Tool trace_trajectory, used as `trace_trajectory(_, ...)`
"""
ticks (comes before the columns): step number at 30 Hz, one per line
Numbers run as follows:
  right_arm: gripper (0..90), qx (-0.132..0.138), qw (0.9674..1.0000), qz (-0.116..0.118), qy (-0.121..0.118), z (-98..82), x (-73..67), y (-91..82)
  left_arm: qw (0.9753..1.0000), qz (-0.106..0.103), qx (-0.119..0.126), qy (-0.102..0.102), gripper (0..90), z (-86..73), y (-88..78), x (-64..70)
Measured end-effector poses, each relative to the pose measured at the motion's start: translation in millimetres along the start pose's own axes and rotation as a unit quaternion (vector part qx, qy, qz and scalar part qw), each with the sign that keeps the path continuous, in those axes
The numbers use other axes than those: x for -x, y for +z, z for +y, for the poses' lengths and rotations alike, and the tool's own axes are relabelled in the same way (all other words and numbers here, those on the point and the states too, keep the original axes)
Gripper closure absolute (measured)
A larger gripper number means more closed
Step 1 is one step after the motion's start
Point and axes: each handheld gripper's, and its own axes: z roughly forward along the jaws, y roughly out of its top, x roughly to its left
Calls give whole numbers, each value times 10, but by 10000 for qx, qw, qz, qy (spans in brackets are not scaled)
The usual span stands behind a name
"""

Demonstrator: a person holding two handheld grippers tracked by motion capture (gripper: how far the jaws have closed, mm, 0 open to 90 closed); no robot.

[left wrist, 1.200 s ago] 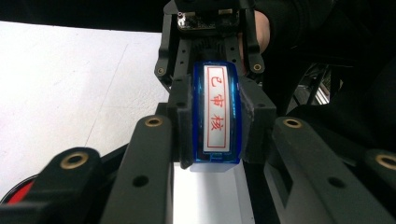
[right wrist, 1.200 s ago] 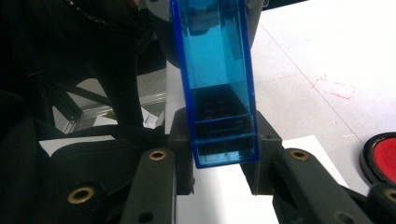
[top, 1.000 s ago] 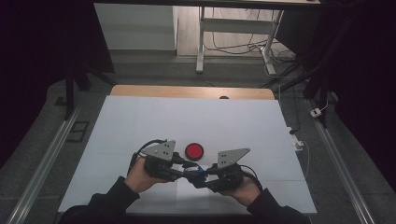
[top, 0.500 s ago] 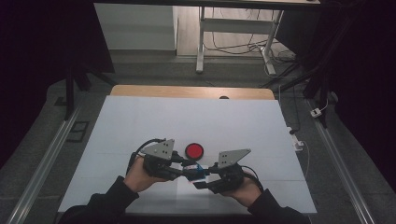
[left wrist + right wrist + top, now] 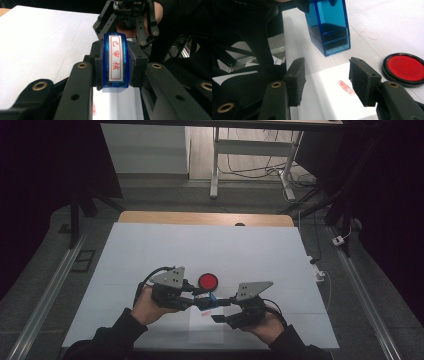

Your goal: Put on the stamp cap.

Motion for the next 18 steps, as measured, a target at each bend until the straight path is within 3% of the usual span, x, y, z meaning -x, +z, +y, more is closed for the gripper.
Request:
trace_trajectory(7,413,-152,9992,-341,135,-25,-29,-69,9998,155,-56,-116,701,-14,-22,-31)
trace_trajectory(18,308,-159,9968,-728,304,-76,-52,-219,9988,374,-157,-287,701,-18,-42,-61)
